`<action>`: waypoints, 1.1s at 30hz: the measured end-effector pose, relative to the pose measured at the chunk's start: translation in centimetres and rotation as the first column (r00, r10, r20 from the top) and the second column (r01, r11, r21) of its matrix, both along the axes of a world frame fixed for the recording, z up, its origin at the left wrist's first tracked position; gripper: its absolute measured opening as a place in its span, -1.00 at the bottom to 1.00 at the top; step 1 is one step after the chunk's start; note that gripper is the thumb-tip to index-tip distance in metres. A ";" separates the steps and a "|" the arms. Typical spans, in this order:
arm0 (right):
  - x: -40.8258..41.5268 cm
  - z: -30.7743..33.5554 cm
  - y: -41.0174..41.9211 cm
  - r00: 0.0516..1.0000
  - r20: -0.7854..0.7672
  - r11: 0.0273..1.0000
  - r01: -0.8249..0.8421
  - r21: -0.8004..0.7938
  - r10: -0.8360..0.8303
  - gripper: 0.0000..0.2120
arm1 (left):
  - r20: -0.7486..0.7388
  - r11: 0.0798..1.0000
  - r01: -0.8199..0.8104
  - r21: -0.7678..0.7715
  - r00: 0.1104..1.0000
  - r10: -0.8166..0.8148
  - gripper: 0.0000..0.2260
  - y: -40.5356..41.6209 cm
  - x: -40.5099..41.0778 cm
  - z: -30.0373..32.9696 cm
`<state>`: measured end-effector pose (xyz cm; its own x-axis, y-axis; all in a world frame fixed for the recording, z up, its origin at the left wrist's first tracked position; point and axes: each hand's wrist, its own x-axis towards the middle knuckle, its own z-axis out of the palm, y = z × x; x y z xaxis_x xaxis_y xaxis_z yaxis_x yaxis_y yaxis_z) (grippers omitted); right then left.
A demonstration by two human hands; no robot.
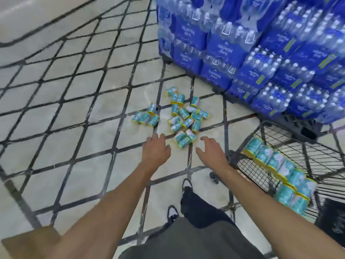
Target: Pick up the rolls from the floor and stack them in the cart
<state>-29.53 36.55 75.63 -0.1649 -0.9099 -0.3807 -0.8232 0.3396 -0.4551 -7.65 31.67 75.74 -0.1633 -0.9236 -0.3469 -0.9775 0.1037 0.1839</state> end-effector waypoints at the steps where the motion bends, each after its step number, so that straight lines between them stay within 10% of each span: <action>1: 0.6 -0.6 -1.1 1.000 0.009 1.000 -0.005 0.012 0.005 -0.49 | 0.002 1.000 -0.013 0.011 1.000 0.013 -0.60 -1.0 0.7 -0.6; 21: 10.8 -19.8 -43.8 0.987 0.152 0.952 0.007 0.307 -0.056 -0.47 | 0.058 0.968 -0.121 0.221 0.992 0.111 -0.54 -42.5 7.8 -18.4; 33: 17.9 -52.2 -58.6 0.842 0.170 0.734 0.327 0.595 -0.513 -0.40 | 0.008 0.753 -0.433 0.495 0.869 0.494 -0.47 -57.4 12.7 -53.3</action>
<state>-11.60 -22.04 23.46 -0.2731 -0.4139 -0.8684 -0.3861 0.8740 -0.2952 5.09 -25.75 22.42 0.1751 -0.6257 -0.7602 -0.8507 -0.4848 0.2030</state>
